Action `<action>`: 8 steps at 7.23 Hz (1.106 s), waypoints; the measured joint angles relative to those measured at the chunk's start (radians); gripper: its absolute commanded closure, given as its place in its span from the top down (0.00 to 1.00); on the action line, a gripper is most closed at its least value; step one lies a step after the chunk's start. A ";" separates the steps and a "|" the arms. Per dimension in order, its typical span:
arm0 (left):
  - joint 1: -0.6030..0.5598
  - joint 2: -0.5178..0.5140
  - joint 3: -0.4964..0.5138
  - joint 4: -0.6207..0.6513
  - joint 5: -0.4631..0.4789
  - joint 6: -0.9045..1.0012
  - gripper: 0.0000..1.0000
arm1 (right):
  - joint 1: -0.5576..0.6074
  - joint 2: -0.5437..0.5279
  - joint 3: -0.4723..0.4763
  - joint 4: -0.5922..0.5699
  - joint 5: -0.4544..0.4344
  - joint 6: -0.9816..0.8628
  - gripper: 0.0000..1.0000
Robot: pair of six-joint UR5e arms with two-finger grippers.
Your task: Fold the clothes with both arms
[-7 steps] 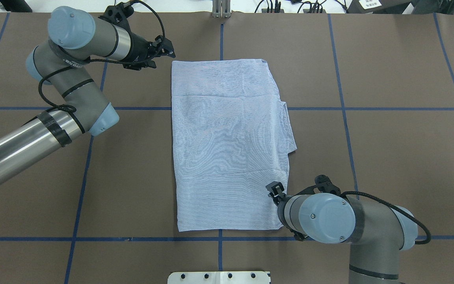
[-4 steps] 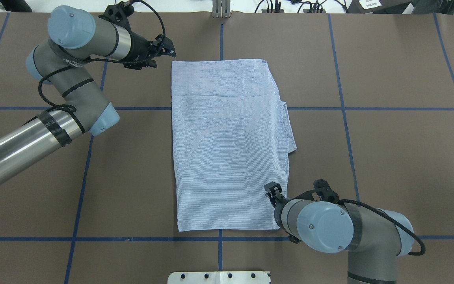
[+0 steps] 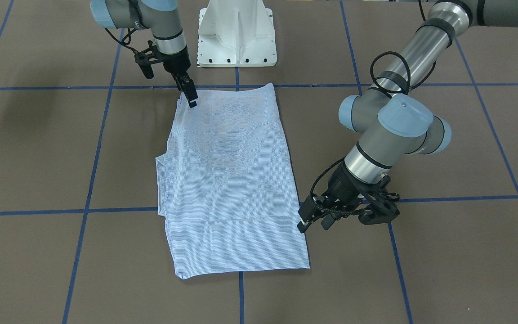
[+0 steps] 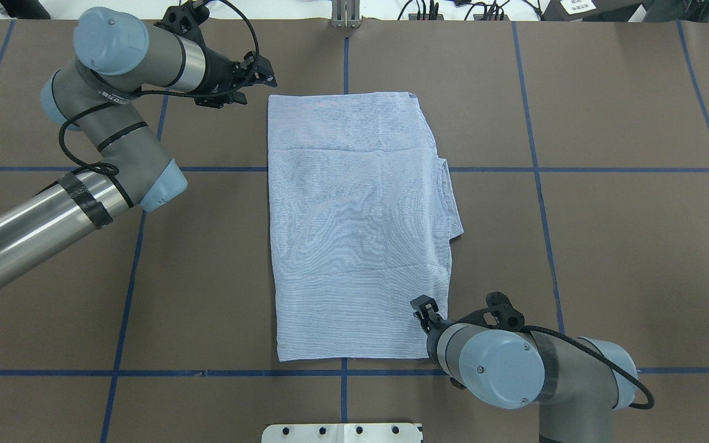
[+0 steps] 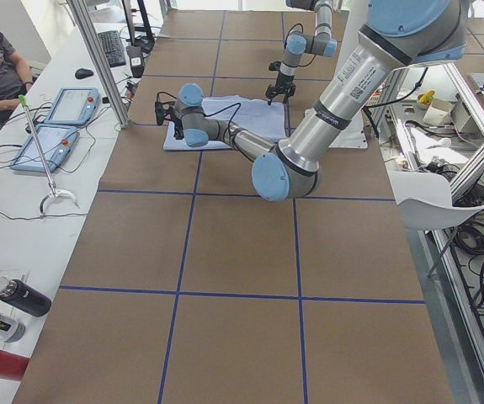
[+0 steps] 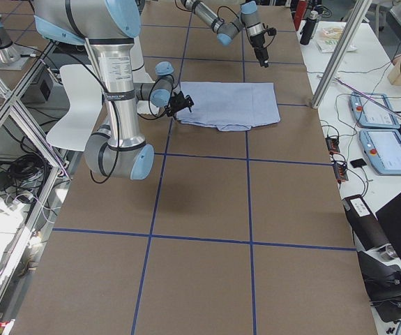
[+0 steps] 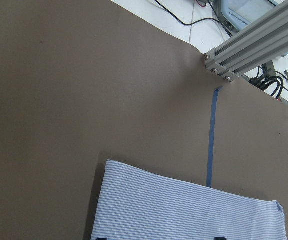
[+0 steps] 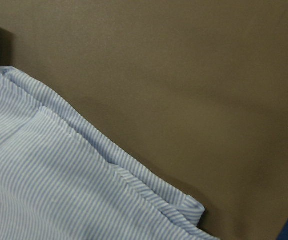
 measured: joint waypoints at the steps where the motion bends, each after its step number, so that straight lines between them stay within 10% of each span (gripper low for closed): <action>1: 0.000 0.000 0.000 0.000 0.000 0.000 0.77 | 0.003 -0.001 -0.004 0.000 0.000 -0.002 0.94; 3: 0.001 -0.001 0.000 0.000 -0.002 0.000 0.77 | 0.005 -0.002 -0.009 -0.005 0.000 -0.004 0.73; 5: 0.002 -0.002 0.000 0.000 -0.004 0.000 0.77 | 0.006 -0.007 -0.008 -0.009 0.000 -0.003 0.00; 8: 0.002 -0.007 0.000 0.001 -0.005 -0.002 0.77 | 0.005 -0.012 -0.002 -0.010 -0.002 -0.001 0.00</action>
